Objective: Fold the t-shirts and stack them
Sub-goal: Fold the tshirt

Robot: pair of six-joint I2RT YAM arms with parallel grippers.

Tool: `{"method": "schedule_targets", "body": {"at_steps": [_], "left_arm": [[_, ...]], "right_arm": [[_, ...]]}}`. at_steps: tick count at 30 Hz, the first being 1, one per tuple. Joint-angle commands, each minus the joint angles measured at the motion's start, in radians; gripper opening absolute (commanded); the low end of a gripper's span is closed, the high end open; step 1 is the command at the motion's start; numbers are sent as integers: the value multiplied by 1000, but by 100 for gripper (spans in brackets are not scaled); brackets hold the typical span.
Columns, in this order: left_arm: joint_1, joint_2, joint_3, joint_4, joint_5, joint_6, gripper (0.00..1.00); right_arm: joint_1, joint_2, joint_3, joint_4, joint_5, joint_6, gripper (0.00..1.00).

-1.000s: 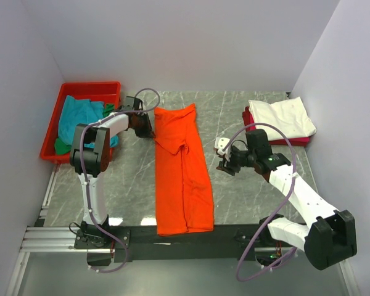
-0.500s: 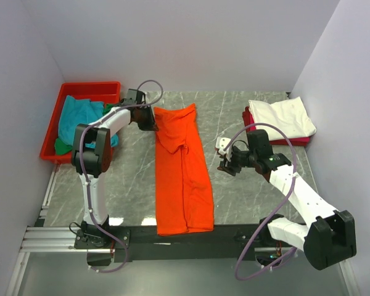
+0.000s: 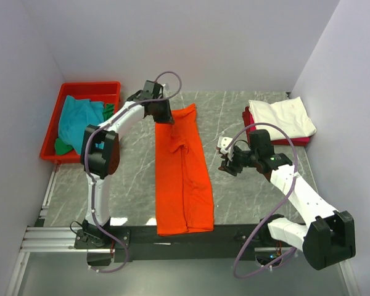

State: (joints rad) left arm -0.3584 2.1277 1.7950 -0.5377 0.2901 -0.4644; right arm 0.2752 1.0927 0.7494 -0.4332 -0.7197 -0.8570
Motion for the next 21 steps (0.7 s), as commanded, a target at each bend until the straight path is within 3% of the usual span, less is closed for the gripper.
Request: {"method": "schedule_targets", "body": {"at_steps": [1,8,12,16,21], "left_arm": [[-34,67,98,-36,4,10,19],[-80,161,191,-44,60,-2,47],[-79,43,115,33,6,12,49],[-73,-168,-57,133,-84,43,49],[-51,-336,-270,186,-95,76,48]], "right_arm": [[-7,-7,1,-1,-26,-5,56],[-14,-4,2,-10,-17,-5,56],[-19,7,4,-10,-18,-7,56],[-18,30,24,-25,-23,-8,56],[-19,74,63,-103,-64,-63,56]]}}
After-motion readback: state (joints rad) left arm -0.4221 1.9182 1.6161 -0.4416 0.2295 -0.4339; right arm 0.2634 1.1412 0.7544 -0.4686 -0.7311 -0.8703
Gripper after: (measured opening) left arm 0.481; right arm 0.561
